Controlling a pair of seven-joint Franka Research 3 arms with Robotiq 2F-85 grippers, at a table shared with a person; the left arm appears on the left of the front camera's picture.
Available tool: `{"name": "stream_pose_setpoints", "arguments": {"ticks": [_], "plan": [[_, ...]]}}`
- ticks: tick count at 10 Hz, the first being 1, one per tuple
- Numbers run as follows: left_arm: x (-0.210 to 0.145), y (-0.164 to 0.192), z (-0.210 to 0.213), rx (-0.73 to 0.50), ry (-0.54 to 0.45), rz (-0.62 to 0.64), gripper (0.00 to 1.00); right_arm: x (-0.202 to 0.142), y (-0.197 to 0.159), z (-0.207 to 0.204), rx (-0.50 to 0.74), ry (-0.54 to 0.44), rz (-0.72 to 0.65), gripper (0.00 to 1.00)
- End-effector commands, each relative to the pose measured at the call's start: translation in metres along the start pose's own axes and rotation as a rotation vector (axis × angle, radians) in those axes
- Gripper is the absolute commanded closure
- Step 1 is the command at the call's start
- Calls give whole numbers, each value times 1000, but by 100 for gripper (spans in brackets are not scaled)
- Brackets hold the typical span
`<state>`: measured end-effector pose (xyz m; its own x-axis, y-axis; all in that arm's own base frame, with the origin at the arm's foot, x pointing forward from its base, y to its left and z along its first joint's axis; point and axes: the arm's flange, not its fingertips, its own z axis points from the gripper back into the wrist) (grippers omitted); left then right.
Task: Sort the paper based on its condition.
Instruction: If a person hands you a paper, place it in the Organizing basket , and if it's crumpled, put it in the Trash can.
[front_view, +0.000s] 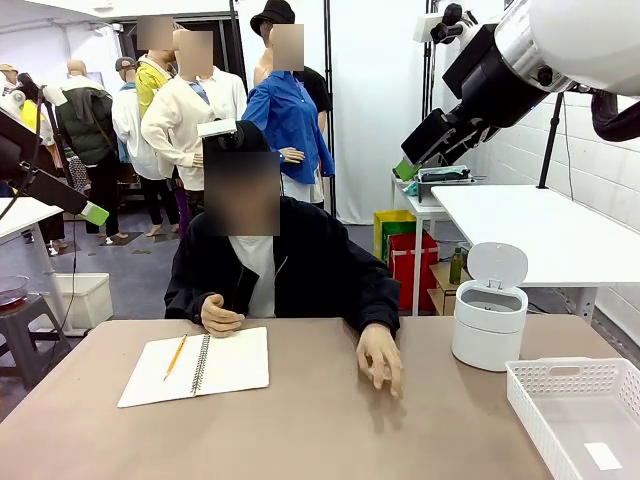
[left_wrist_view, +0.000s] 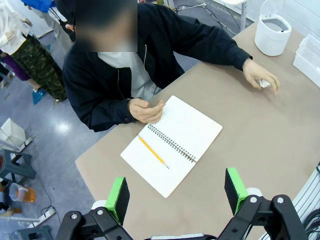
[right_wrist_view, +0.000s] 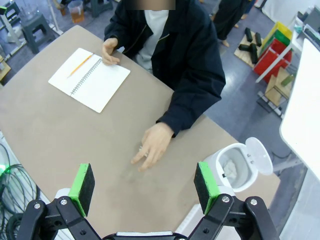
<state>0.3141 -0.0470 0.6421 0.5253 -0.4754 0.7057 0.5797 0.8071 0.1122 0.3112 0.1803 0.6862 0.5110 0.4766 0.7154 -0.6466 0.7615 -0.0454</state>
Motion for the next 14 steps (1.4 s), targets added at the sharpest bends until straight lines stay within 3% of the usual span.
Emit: {"name": "stream_pose_setpoints", "arguments": {"ticks": [1,14], "plan": [[1,1,-2,-5,-14,4,0,0,0,0,0,0,0,0],[1,1,-2,-5,-14,4,0,0,0,0,0,0,0,0]]}}
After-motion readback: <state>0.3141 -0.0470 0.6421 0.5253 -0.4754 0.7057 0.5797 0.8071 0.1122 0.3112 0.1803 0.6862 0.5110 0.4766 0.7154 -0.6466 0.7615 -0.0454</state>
